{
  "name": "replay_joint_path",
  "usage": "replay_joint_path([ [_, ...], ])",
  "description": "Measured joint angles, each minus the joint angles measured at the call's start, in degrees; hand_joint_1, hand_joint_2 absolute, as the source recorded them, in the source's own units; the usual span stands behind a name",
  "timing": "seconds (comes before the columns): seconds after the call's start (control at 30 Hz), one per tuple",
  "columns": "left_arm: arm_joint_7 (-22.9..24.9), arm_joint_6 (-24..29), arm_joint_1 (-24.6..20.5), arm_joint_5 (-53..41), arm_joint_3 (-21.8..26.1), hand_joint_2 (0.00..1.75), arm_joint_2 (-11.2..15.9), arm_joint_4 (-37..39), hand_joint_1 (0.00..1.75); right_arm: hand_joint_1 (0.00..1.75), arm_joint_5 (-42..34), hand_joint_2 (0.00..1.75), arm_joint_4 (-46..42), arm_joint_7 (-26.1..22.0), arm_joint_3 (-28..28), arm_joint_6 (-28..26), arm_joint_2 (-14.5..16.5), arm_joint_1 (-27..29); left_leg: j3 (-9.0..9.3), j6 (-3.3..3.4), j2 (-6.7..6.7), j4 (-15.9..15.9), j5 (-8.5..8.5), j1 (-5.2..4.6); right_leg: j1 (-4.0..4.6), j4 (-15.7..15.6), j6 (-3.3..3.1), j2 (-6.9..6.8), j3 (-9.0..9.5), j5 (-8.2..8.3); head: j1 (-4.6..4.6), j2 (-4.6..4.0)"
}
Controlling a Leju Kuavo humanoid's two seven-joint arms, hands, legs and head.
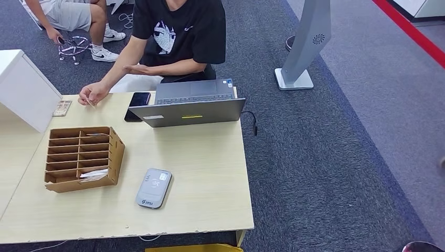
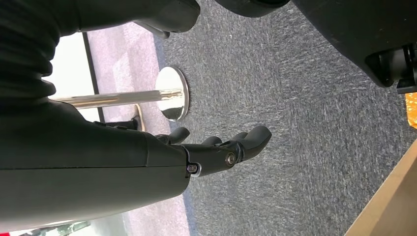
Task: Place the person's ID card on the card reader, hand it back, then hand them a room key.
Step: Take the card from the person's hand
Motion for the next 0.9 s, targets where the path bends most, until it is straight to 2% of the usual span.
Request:
replay_joint_path([
  [0.13, -1.55, -0.16, -0.1, 0.37, -0.65, 1.75, 0.09, -1.2, 0.0, 0.0, 0.42, 1.75, 0.01, -0.08, 0.0, 0.0, 0.03, -0.04, 0.01, 0.0, -0.01, 0.0, 0.0, 0.0, 0.0, 0.0, 0.0, 0.0, 0.0, 0.0, 0.01, 0.0],
  [0.23, -1.27, -0.27, -1.21, 0.08, -2.33, 1.75, 1.17, -2.26, 0.0, 0.0, 1.09, 1.75, 0.03, -0.18, 0.0, 0.0, 0.14, -0.3, 0.02, -0.02, -0.02, 0.0, 0.02, -0.01, 0.0, 0.0, 0.0, 0.0, 0.0, 0.01, 0.02, 0.0],
  [0.33, 1.0, -0.16, -4.68, -2.23, -4.65, 1.75, 4.08, -2.32, 0.0, 0.0, 1.21, 1.75, 0.24, -0.35, 0.0, 0.0, 0.39, -0.89, 0.01, -0.11, -0.05, 0.01, 0.09, 0.0, 0.01, 0.0, -0.05, -0.03, 0.0, 0.06, 0.04, 0.01],
  [0.47, 5.68, -1.3, -12.28, -6.48, -7.75, 1.75, 9.73, 0.7, 0.0, 0.0, 1.1, 1.75, 0.8, -0.98, 0.0, 0.0, 0.82, -1.7, 0.02, -0.23, -0.08, 0.01, 0.23, 0.01, 0.02, 0.01, -0.16, -0.08, -0.02, 0.18, 0.02, 0.01],
  [0.6, 12.24, -4.5, -21.31, -12.17, -11.44, 1.75, 15.22, 10.02, 0.0, 0.0, 0.68, 1.75, 1.52, -1.21, 0.0, 0.01, 1.2, -2.49, -0.06, -0.32, -0.14, 0.01, 0.45, 0.02, 0.05, 0.01, -0.24, -0.14, -0.09, 0.36, 0.01, -0.01],
  [0.7, 15.99, -5.97, -28.15, -15.14, -14.37, 1.75, 18.29, 19.62, 0.0, 0.0, -0.22, 1.75, 2.22, -1.21, -0.05, 0.01, 1.53, -3.12, -0.09, -0.4, -0.12, 0.01, 0.56, 0.03, 0.05, 0.02, -0.3, -0.12, -0.14, 0.51, 0.0, 0.0],
  [0.9, 20.66, -6.78, -38.08, -17.06, -18.85, 1.75, 20.63, 35.95, 0.0, 0.0, -2.13, 1.75, 3.51, -0.96, -0.36, 0.0, 1.99, -3.61, -0.12, -0.36, -0.07, 0.02, 0.65, 0.02, 0.04, 0.02, -0.28, -0.08, -0.18, 0.65, 0.02, -0.01],
])
